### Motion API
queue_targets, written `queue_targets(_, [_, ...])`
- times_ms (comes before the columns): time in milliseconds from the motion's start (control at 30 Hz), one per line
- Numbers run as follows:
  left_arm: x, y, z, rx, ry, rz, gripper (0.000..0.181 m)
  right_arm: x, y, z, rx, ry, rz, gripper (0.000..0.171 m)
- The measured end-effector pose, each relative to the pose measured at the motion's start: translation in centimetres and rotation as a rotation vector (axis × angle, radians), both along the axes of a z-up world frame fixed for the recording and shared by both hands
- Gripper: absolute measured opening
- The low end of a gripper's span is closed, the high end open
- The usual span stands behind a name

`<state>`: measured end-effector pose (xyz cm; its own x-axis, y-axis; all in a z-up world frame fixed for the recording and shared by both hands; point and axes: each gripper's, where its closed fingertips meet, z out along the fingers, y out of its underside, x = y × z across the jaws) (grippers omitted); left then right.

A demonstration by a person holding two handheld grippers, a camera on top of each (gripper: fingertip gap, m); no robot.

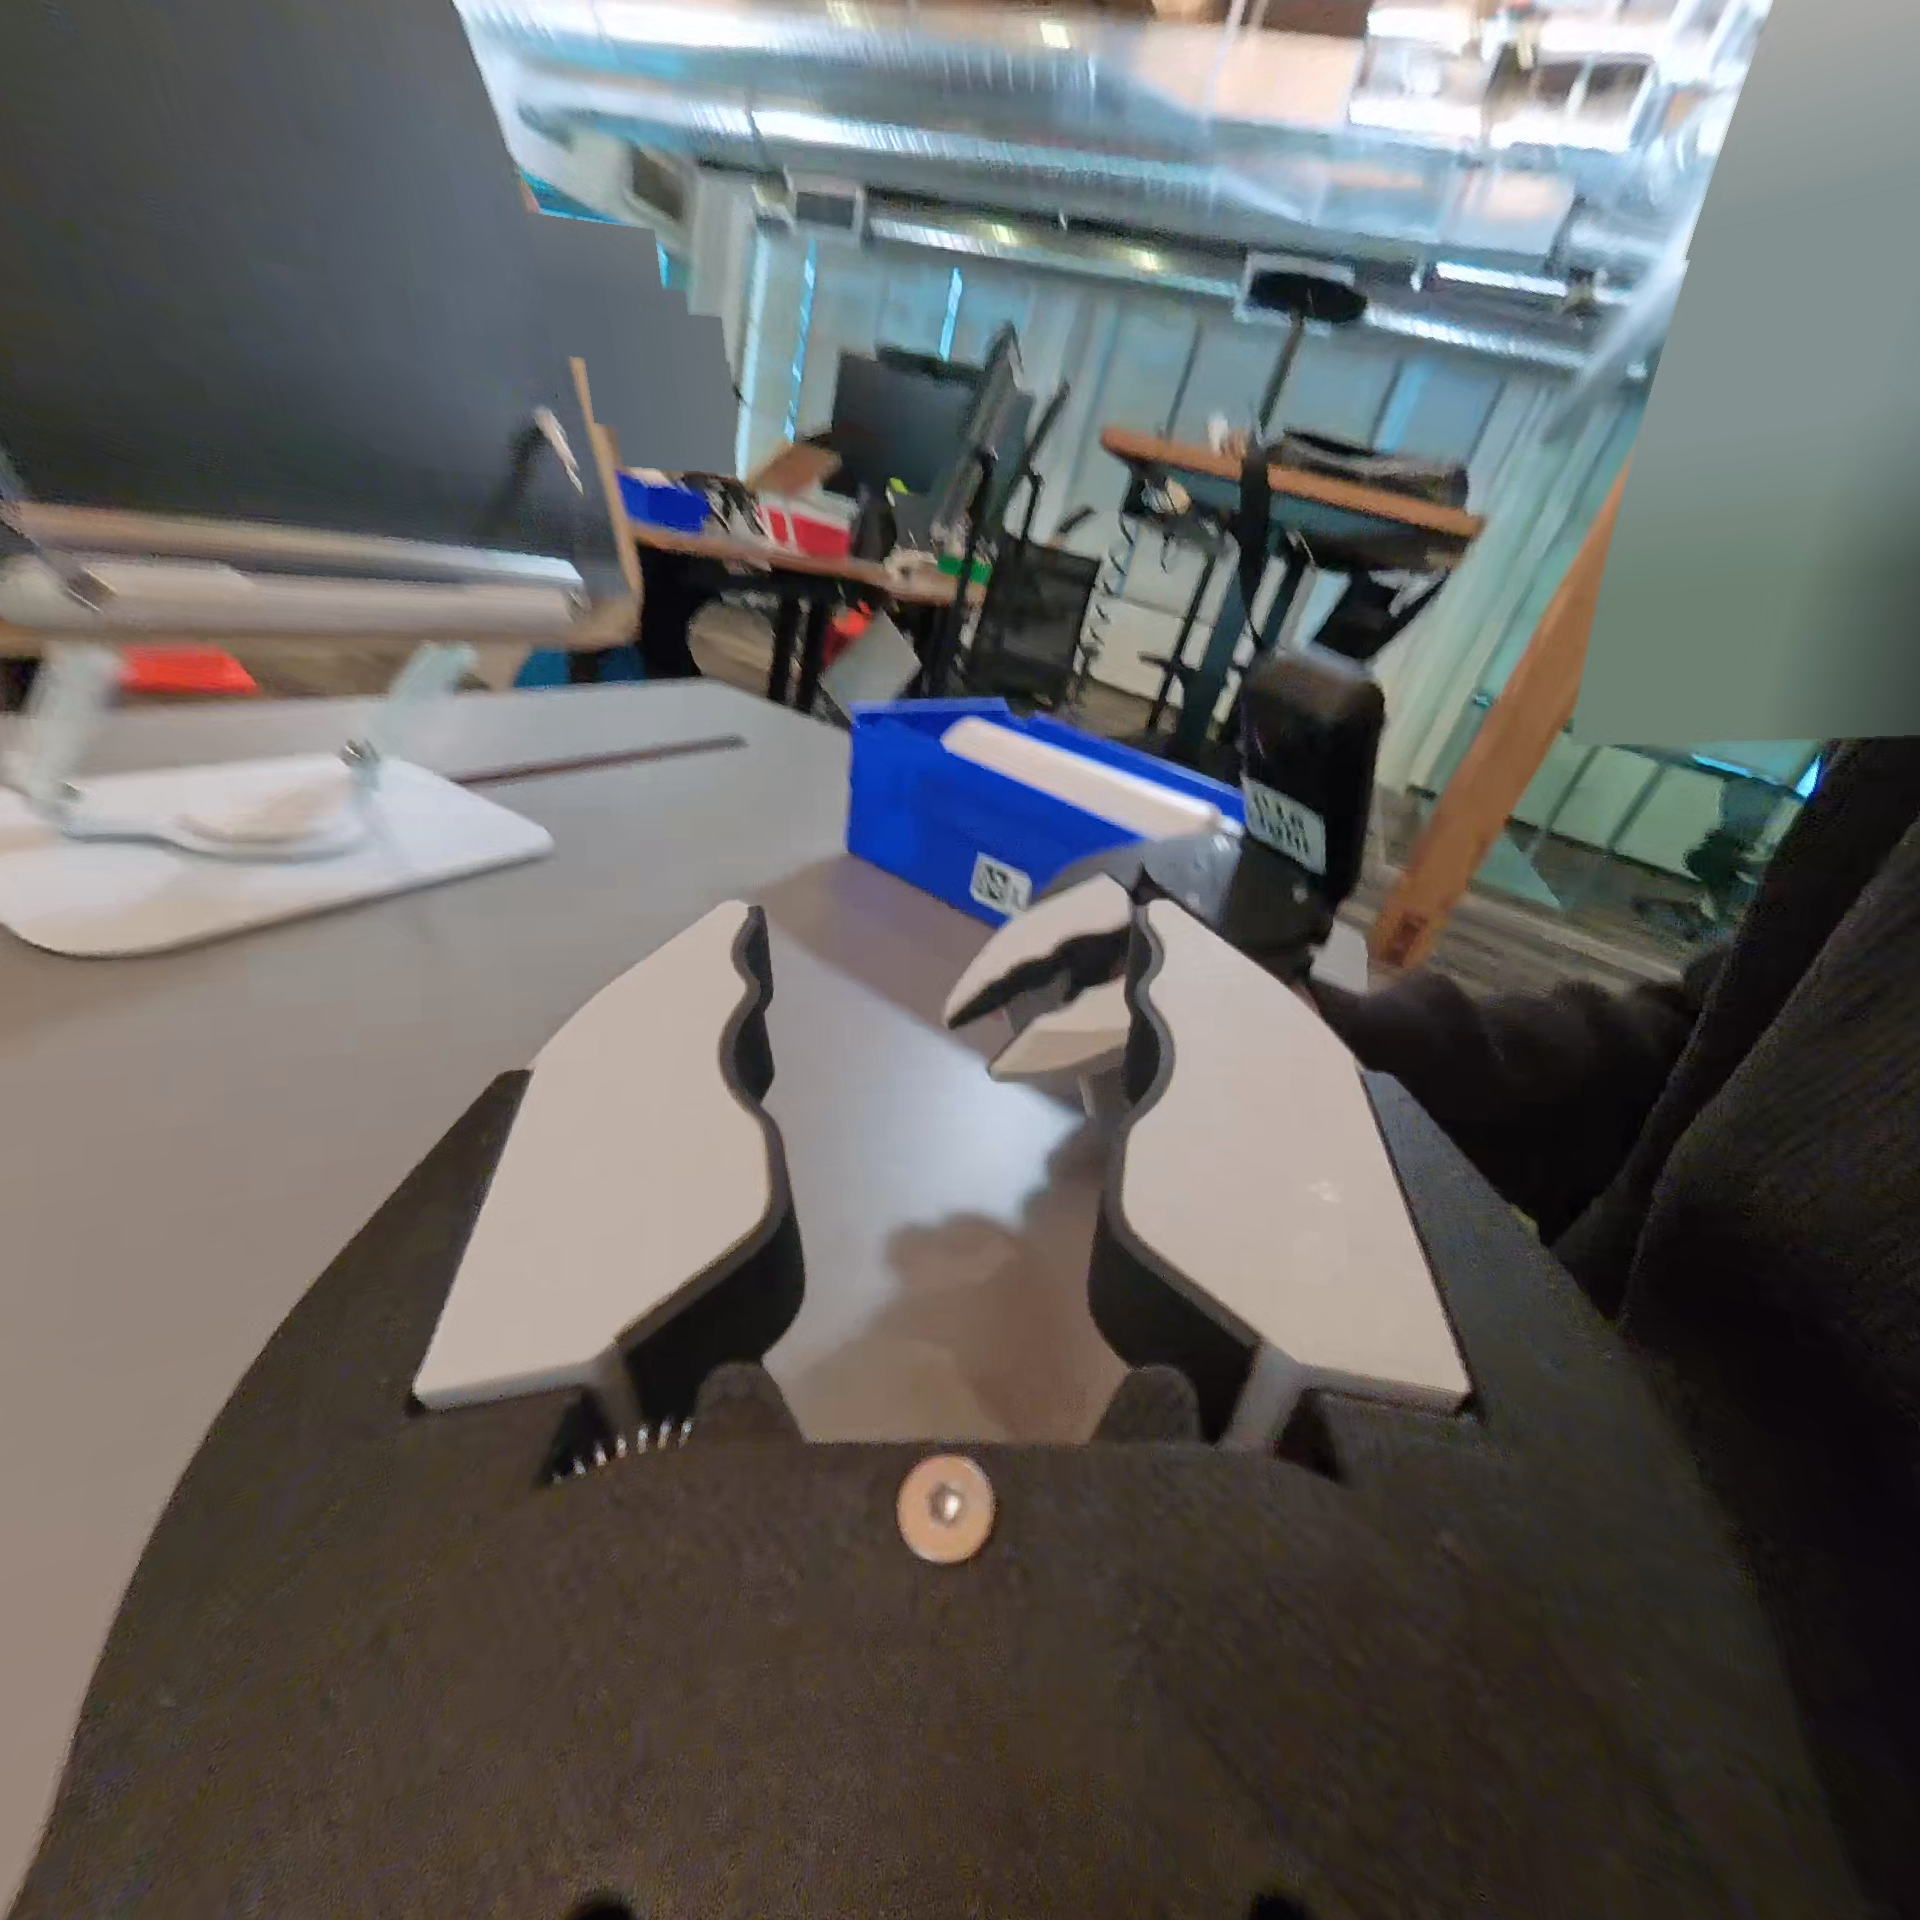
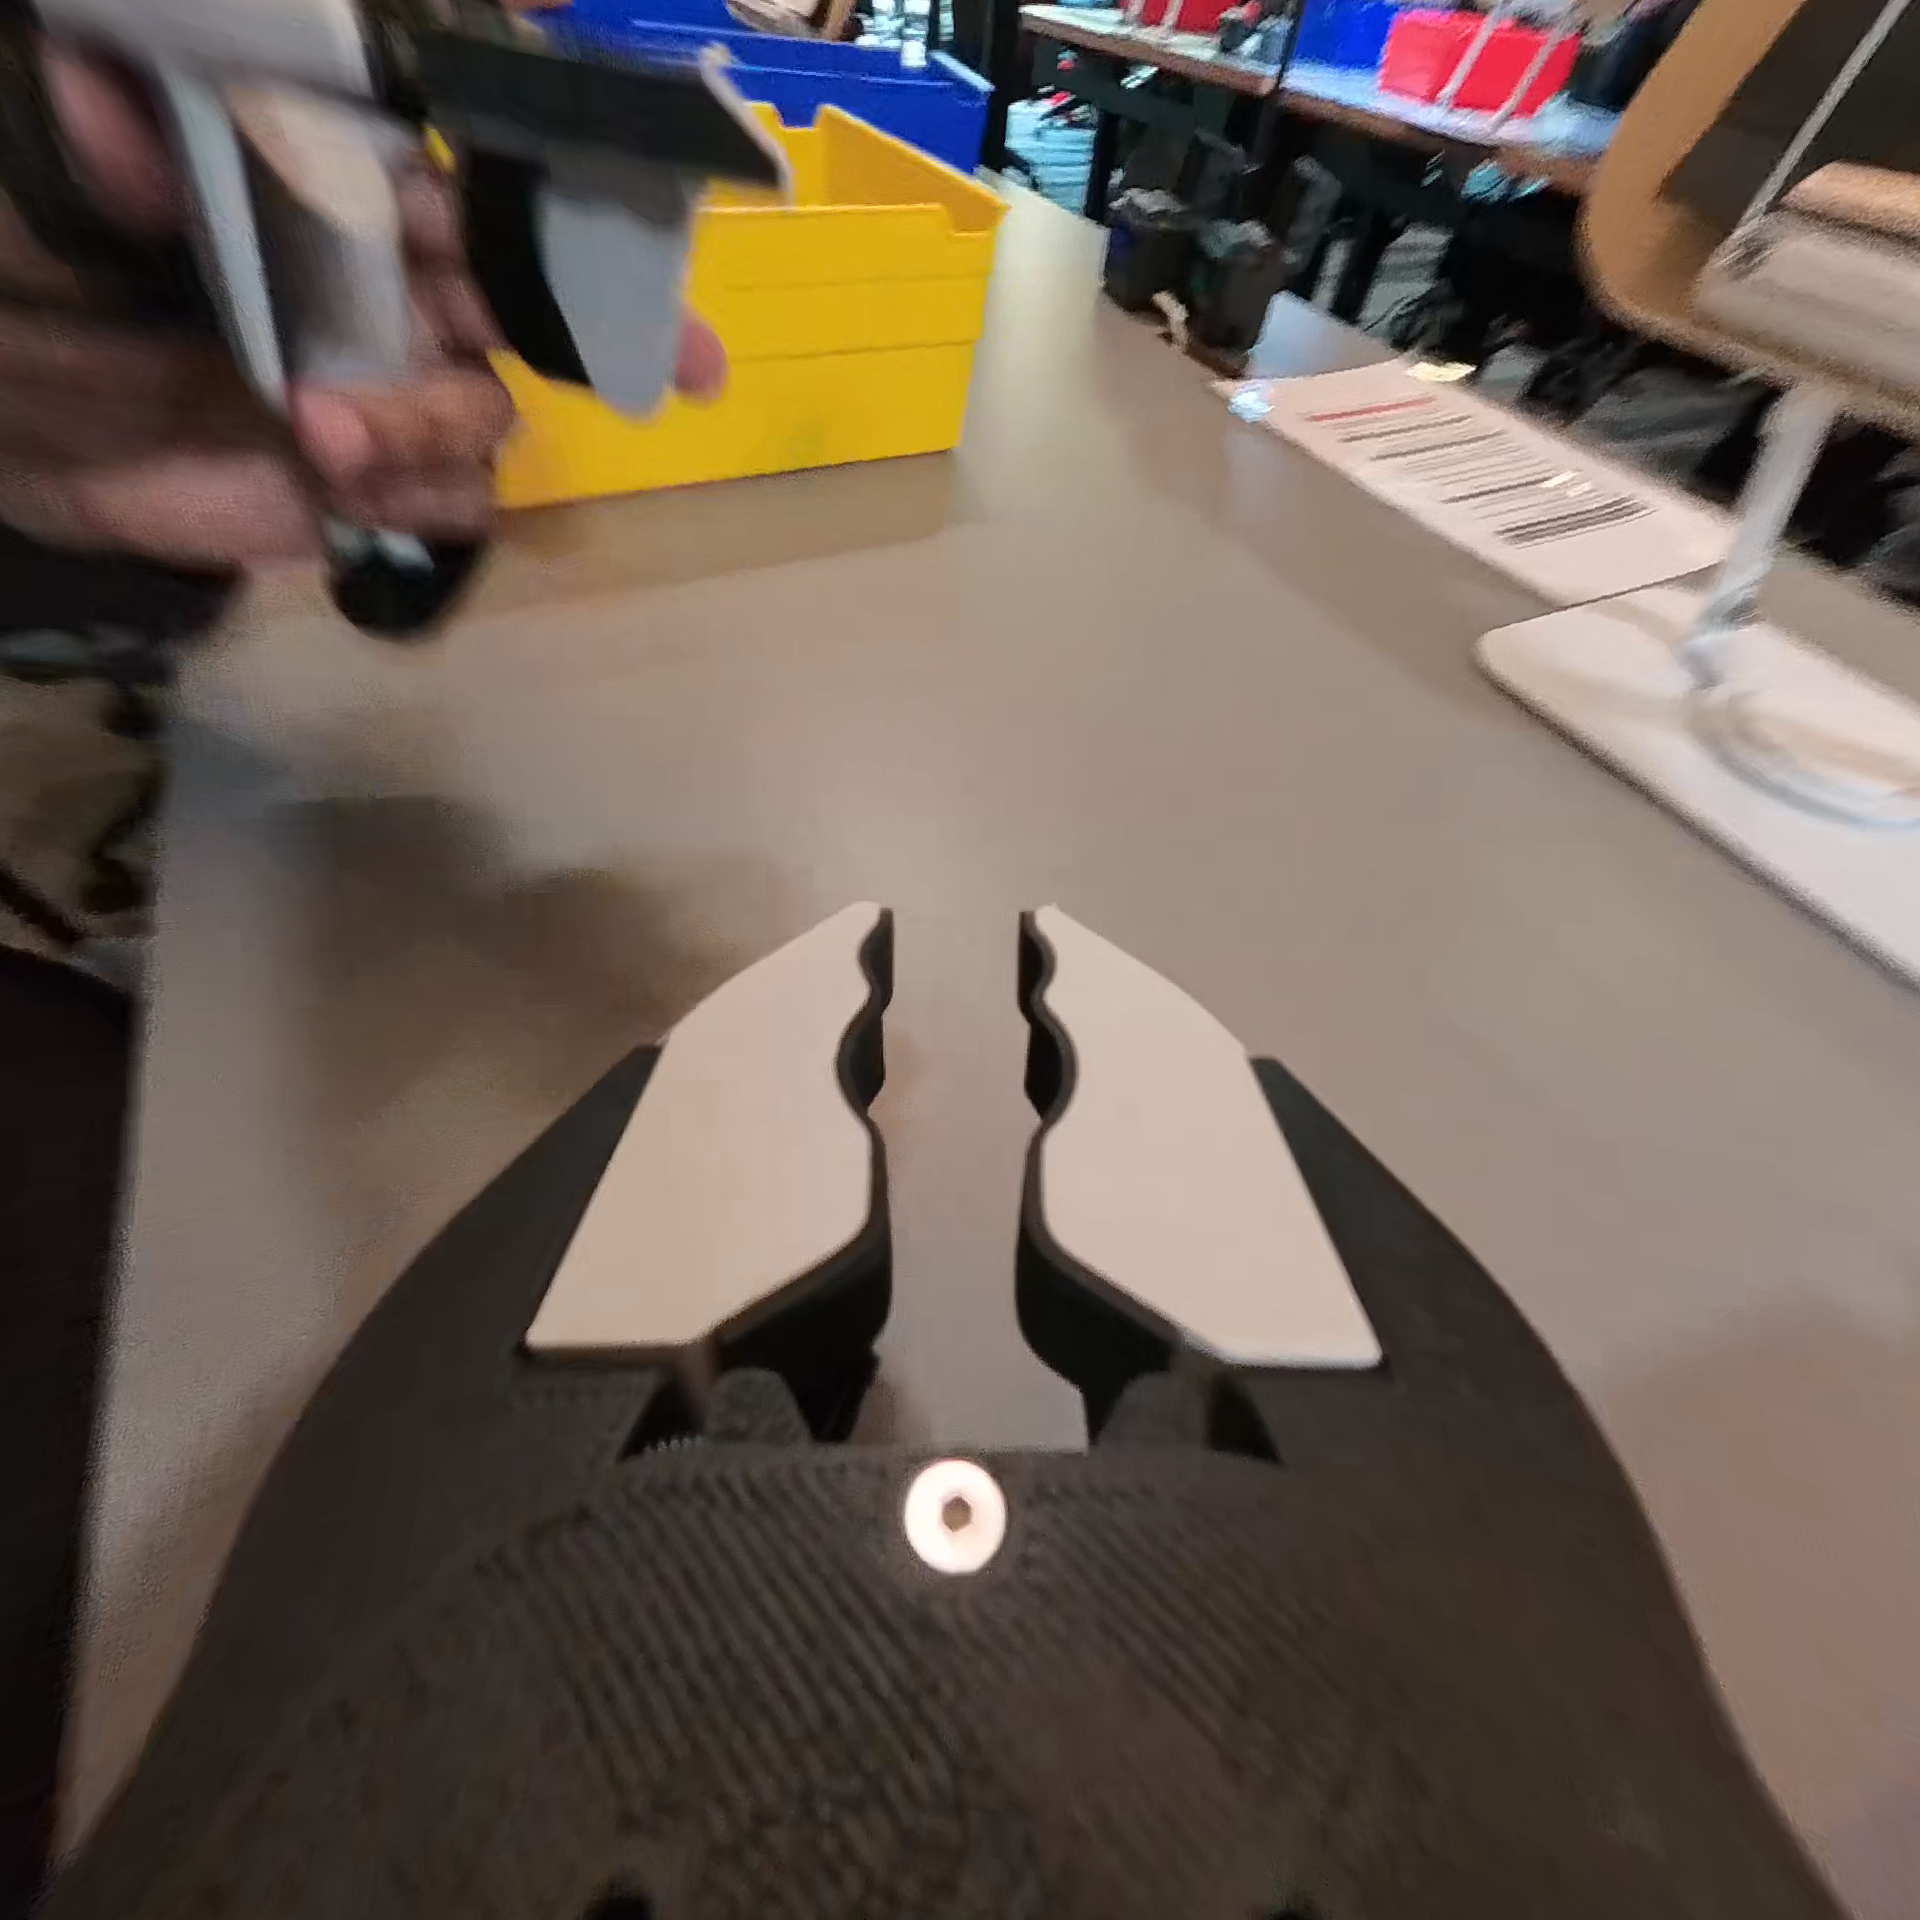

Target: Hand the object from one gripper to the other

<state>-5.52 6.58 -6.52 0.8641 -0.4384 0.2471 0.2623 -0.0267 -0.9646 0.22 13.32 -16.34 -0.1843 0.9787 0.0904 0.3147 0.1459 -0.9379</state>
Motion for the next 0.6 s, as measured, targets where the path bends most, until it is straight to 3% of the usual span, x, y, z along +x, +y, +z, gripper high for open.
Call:
queue_targets(100, [-5.6,-1.9,4.6,0.067,0.093,0.116,0.057,0.3,2.4,0.7,0.071,0.060,-0.096,0.018])
queue_targets(167, [-11.3,-3.8,7.4,0.068,0.199,0.227,0.043,0.6,2.8,0.8,-0.073,0.092,-0.118,0.017])
queue_targets(233, [-18.1,-5.4,7.9,-0.023,0.311,0.376,0.037,0.8,2.9,1.1,-0.181,0.108,-0.119,0.018])
queue_targets(333, [-27.6,-7.1,3.2,-0.308,0.387,0.546,0.046,0.7,4.4,1.0,-0.180,0.102,-0.196,0.017])
queue_targets(400, [-31.0,-7.8,-2.2,-0.555,0.282,0.538,0.054,0.6,4.7,0.7,-0.164,0.090,-0.232,0.016])
queue_targets(500, [-31.8,-7.3,-7.5,-0.697,0.113,0.428,0.057,0.3,4.5,0.4,-0.116,0.063,-0.255,0.016])
queue_targets(600, [-32.3,-7.1,-12.0,-0.860,0.165,0.401,0.059,0.1,4.2,0.2,-0.071,0.031,-0.272,0.015])
